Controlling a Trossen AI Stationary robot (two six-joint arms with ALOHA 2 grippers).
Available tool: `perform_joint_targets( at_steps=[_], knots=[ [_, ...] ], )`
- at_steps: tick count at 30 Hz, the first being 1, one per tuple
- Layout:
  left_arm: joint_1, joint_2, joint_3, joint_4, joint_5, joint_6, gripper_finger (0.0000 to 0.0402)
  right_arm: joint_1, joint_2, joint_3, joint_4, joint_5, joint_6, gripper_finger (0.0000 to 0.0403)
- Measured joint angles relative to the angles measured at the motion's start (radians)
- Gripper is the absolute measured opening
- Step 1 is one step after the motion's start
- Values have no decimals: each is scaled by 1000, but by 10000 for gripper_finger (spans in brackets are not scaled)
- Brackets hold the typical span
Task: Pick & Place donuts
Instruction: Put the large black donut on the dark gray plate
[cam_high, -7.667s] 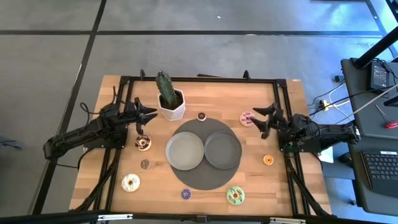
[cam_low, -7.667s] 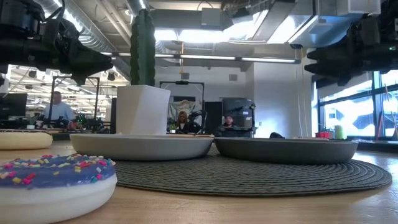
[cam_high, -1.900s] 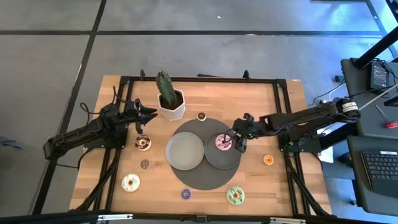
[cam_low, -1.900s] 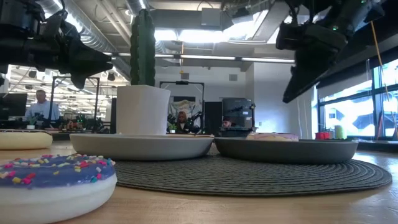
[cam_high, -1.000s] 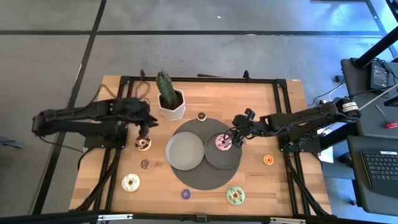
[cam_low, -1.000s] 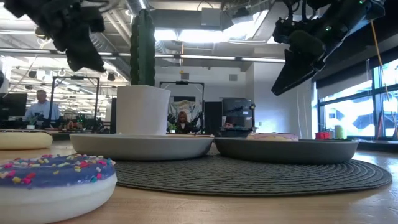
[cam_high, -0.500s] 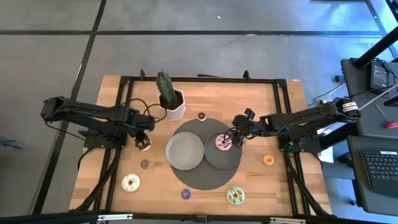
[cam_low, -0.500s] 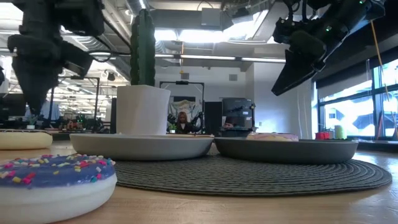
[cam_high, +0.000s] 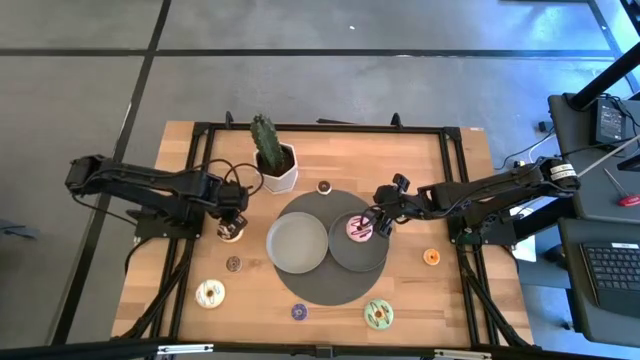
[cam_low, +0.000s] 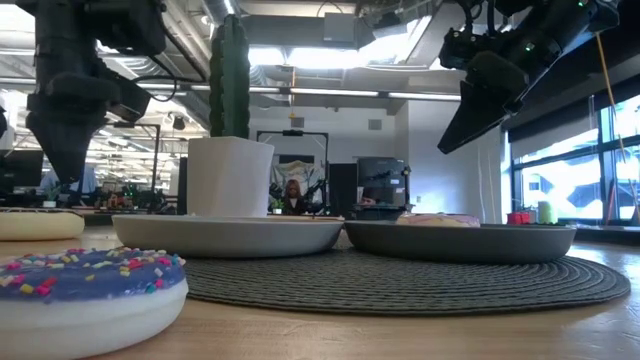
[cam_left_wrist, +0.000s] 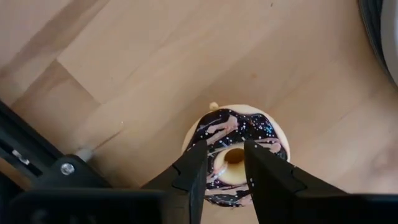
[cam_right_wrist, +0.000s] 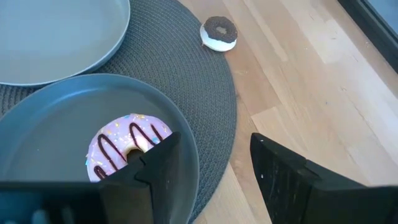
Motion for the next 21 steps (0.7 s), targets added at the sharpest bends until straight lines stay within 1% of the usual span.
perform_joint_targets(
  at_steps=[8,13,15,17,19,21],
  knots=[
    [0,0,0,0,1,-5,144,0,0,0,-1,0,0,194],
    [0,0,0,4,1,87,173,0,0,0,-22,0,0,194],
    [0,0,0,11,8,63,179,0,0,0,-34,0,0,194],
    [0,0,0,26,10,7,183,0,0,0,-38,0,-1,194],
    [0,0,0,49,-6,-30,184,0,0,0,-37,0,-1,194],
    [2,1,0,52,8,-48,183,0,0,0,-37,0,0,194]
  ],
)
